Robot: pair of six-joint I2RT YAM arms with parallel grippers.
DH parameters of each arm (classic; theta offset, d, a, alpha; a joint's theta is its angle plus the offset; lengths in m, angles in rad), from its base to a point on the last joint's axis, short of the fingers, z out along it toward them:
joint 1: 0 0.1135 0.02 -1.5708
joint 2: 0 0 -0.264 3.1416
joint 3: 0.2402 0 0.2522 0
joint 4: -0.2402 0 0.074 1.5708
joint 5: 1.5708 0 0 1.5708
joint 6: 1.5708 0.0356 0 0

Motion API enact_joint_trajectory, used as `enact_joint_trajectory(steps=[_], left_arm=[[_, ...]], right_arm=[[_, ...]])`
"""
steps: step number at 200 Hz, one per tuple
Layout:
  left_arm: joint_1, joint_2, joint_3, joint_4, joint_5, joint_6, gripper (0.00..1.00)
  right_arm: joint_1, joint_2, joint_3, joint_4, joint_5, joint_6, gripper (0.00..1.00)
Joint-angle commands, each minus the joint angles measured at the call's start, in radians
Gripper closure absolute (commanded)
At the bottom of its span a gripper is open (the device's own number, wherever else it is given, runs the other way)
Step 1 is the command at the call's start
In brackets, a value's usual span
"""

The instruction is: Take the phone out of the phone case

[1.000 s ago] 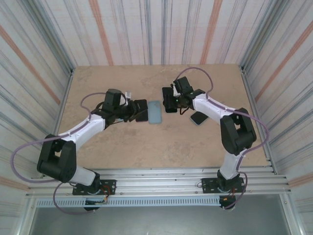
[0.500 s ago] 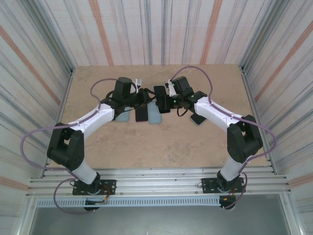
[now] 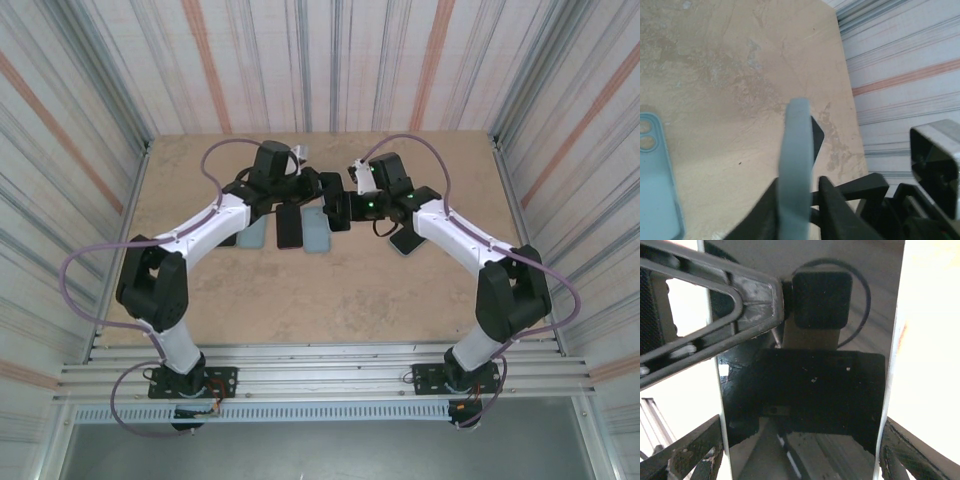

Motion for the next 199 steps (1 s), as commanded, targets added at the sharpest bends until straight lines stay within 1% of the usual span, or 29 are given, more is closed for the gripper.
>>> enact_joint_trajectory(steps=[1,7,33,50,58,67,75,83,108,126,146,166,179,199], left_arm=[[-0.020,0.012,0.045,-0.026,-0.023,0.036,0.86],[-0.022,0.014,0.052,-0.030,-0.024,0.037,0.90],[-0.032,0.016,0.067,-0.023,-0.031,0.036,0.99],[-0.036,0.023,0.086,-0.025,-0.030,0.041,1.00],[-0.036,0.024,0.094,-0.027,-0.031,0.041,1.00],[-0.036,0.022,0.098,-0.021,-0.030,0.039,1.00],[-0.036,0.019,0.096,-0.012,-0.034,0.029,1.00],[-0.035,0.013,0.095,0.002,-0.039,0.017,1.00],[-0.026,-0.001,0.095,0.055,-0.053,-0.021,1.00],[-0.015,-0.012,0.084,0.119,-0.047,-0.071,1.00],[0.001,-0.021,0.067,0.188,-0.038,-0.139,1.00],[0.015,-0.036,0.050,0.240,-0.036,-0.203,1.00],[0.024,-0.044,0.049,0.260,-0.027,-0.238,1.00],[0.037,-0.055,0.027,0.317,-0.029,-0.306,1.00]], right_arm=[[-0.015,-0.041,-0.011,0.045,-0.090,-0.005,0.60],[-0.019,-0.042,-0.012,0.047,-0.098,-0.004,0.60],[-0.036,-0.042,-0.012,0.058,-0.137,-0.008,0.59],[-0.048,-0.040,-0.014,0.068,-0.160,-0.013,0.58],[-0.054,-0.039,-0.015,0.068,-0.167,-0.016,0.56],[-0.061,-0.041,-0.018,0.070,-0.173,-0.020,0.50],[-0.066,-0.048,-0.023,0.072,-0.177,-0.025,0.40],[-0.070,-0.058,-0.029,0.076,-0.178,-0.028,0.34],[-0.086,-0.100,-0.057,0.091,-0.178,-0.023,0.21],[-0.098,-0.147,-0.091,0.110,-0.167,-0.001,0.14],[-0.114,-0.208,-0.156,0.170,-0.178,0.056,0.13],[-0.120,-0.262,-0.211,0.233,-0.181,0.132,0.13],[-0.125,-0.292,-0.248,0.295,-0.202,0.230,0.15],[-0.126,-0.333,-0.340,0.487,-0.214,0.425,0.19]])
